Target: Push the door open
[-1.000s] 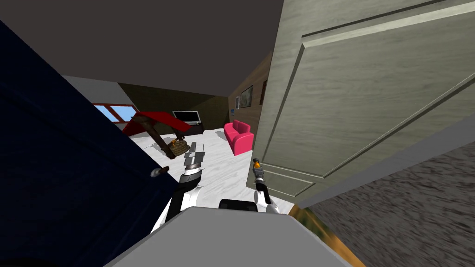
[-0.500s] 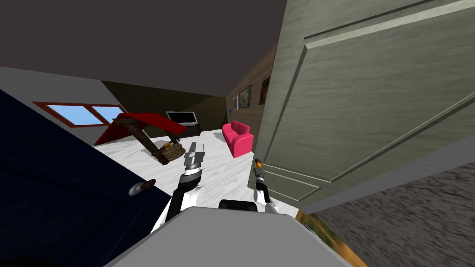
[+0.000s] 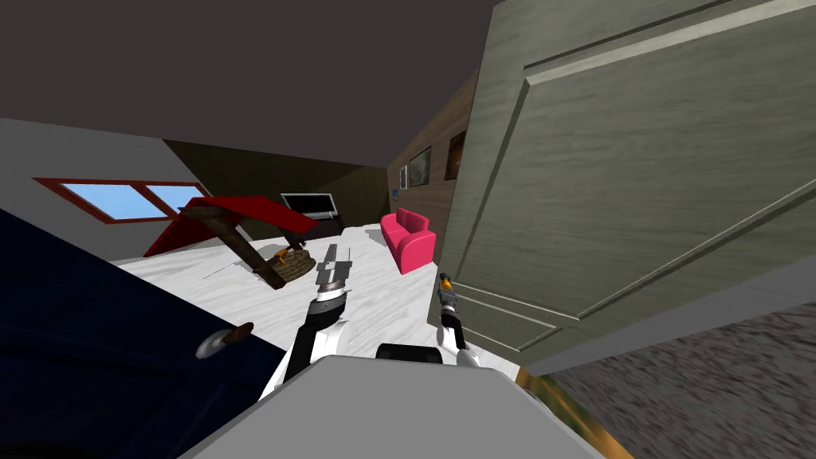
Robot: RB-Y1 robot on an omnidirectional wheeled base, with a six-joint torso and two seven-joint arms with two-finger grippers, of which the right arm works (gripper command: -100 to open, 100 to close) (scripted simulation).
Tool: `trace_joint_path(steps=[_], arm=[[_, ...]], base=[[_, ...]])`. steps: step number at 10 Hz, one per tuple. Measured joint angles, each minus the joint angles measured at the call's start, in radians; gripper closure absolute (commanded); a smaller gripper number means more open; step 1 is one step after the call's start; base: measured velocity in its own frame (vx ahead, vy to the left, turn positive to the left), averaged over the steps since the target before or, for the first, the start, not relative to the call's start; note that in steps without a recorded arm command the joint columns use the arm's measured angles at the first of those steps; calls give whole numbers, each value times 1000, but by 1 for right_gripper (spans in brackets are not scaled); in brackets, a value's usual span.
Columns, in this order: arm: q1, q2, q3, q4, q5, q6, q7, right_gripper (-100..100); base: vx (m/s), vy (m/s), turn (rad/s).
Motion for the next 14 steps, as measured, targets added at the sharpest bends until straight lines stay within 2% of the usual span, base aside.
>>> trace_joint_path(steps=[1, 2, 4, 5, 6, 7, 8, 10, 11, 12, 14], arm=[[5, -6, -6, -2, -5, 1, 0, 100], [-19, -10, -13, 41, -10, -22, -10, 100], [1, -20, -25, -15, -17, -5, 6, 100], [23, -20, -35, -56, -25, 15, 23, 100], [11, -22, -42, -34, -30, 10, 23, 100], [22, -24, -53, -46, -38, 15, 27, 100], [13, -27, -60, -34, -43, 11, 26, 100], [-18, -31, -82, 26, -58, -20, 13, 100], [-3, -32, -91, -7, -63, -11, 23, 100], [1, -32, -99, -15, -69, -8, 30, 100], [-5, -34, -105, 3, -74, -16, 27, 100]], base=[[206, 37, -59], [139, 27, -17], [97, 23, -31], [154, 61, -59], [202, 56, -58], [152, 33, -54], [193, 49, -61], [182, 45, -59], [151, 43, -60], [79, 23, -26], [180, 18, -42]])
